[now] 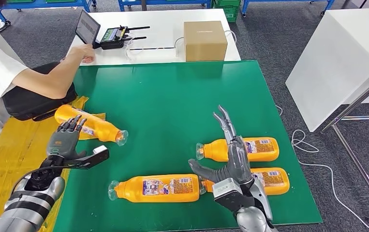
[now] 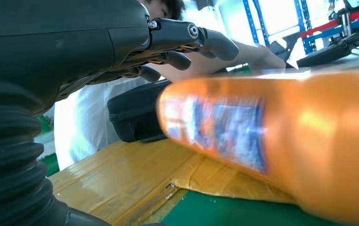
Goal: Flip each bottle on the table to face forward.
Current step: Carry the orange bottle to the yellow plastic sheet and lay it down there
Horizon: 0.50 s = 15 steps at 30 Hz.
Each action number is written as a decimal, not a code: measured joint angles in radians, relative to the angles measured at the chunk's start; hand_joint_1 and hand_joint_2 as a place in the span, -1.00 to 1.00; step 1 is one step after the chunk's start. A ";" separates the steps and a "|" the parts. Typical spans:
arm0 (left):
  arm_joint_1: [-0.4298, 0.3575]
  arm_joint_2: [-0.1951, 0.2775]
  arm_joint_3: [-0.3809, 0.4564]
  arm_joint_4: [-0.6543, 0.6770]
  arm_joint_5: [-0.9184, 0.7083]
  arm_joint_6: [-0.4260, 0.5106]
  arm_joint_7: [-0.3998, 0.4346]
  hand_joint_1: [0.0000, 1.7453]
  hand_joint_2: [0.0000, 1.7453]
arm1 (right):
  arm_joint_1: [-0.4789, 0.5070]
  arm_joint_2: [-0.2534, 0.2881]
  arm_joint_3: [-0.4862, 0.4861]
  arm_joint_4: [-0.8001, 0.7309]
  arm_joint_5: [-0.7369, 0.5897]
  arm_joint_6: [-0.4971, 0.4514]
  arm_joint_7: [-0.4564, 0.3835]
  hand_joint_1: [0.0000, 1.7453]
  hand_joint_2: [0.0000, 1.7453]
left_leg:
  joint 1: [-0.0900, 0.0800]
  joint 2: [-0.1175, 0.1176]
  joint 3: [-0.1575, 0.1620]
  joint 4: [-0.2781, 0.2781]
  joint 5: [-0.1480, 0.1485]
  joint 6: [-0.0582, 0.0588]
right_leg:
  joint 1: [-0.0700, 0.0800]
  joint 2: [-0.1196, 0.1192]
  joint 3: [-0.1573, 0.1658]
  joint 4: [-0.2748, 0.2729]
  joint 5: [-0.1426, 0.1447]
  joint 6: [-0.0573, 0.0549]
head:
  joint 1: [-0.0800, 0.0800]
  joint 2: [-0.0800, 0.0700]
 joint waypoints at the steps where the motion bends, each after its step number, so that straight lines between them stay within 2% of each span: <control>1: -0.003 -0.004 -0.002 0.011 0.000 0.002 0.002 -1.00 1.00 | -0.001 0.000 0.001 0.005 0.002 0.000 0.002 -1.00 1.00 | 0.000 0.000 0.000 0.000 0.000 0.000 | 0.000 0.000 0.000 0.000 0.000 0.000 | 0.000 0.000; 10: -0.013 -0.040 -0.003 0.077 0.007 0.043 0.015 -1.00 1.00 | -0.001 0.004 0.011 0.026 0.010 0.000 0.010 -1.00 1.00 | 0.000 0.000 0.000 0.000 0.000 0.000 | 0.000 0.000 0.000 0.000 0.000 0.000 | 0.000 0.000; 13: -0.009 -0.053 0.002 0.082 0.055 0.060 -0.020 -1.00 1.00 | -0.001 0.004 0.011 0.032 0.012 -0.001 0.015 -1.00 1.00 | 0.000 0.000 0.000 0.000 0.000 0.000 | 0.000 0.000 0.000 0.000 0.000 0.000 | 0.000 0.000; 15: 0.000 -0.065 0.014 0.071 0.138 0.078 -0.078 -1.00 1.00 | 0.000 0.004 0.011 0.036 0.015 -0.001 0.020 -1.00 1.00 | 0.000 0.000 0.000 0.000 0.000 0.000 | 0.000 0.000 0.000 0.000 0.000 0.000 | 0.000 0.000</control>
